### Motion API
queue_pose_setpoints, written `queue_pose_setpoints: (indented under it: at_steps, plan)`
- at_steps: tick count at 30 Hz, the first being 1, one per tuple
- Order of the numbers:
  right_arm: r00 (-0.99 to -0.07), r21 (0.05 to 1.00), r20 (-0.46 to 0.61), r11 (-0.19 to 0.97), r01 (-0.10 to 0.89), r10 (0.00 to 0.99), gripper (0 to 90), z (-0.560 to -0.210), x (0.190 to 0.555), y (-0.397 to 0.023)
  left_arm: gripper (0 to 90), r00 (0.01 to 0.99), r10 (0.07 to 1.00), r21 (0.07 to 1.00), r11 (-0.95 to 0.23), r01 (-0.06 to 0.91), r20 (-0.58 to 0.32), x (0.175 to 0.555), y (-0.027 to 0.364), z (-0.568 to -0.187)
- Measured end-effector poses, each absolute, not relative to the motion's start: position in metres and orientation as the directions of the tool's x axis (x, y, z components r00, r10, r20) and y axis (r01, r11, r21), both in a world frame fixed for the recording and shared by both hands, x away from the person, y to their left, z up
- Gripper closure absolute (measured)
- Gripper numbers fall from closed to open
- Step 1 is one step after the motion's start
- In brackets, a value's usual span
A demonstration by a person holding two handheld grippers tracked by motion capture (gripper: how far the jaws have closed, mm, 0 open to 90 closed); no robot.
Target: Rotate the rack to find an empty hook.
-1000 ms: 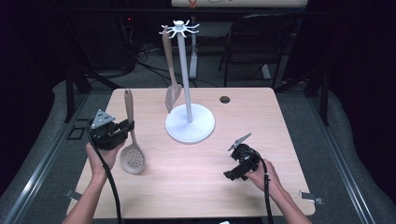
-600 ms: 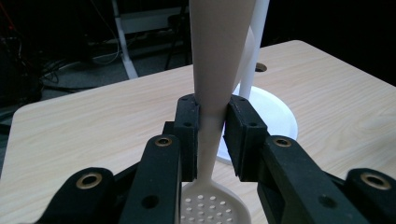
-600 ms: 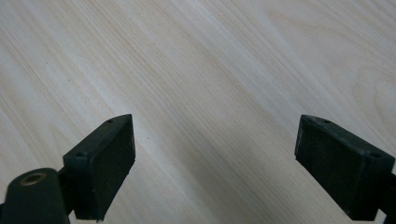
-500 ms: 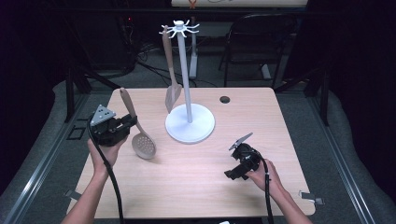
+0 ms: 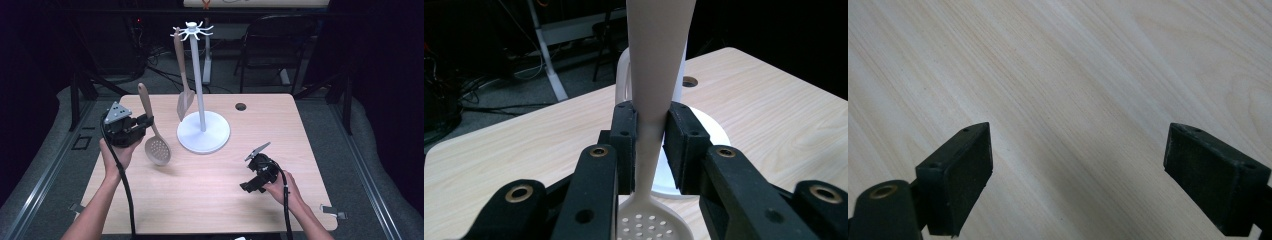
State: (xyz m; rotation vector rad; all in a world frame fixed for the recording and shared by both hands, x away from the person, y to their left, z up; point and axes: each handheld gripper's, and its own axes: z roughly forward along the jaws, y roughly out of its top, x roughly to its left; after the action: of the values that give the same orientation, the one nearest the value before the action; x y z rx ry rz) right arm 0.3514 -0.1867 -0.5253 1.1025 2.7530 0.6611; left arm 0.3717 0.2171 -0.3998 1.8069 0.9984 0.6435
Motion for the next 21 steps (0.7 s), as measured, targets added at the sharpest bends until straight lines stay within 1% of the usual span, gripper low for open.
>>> queue_pose_setpoints:
  at_steps: [7,21]
  plan:
    - [-0.737,0.420,0.064,0.652,0.631,0.673,12.0,-0.526,0.353,-0.187,75.3,0.535,0.845,0.910,-0.231,0.345,0.011,0.378,0.214,-0.389]
    - [-0.725,0.438,0.064,0.634,0.638,0.685,12.0,-0.524,0.353,-0.191,75.3,0.555,0.831,0.908,-0.257,0.332,0.033,0.395,0.198,-0.373]
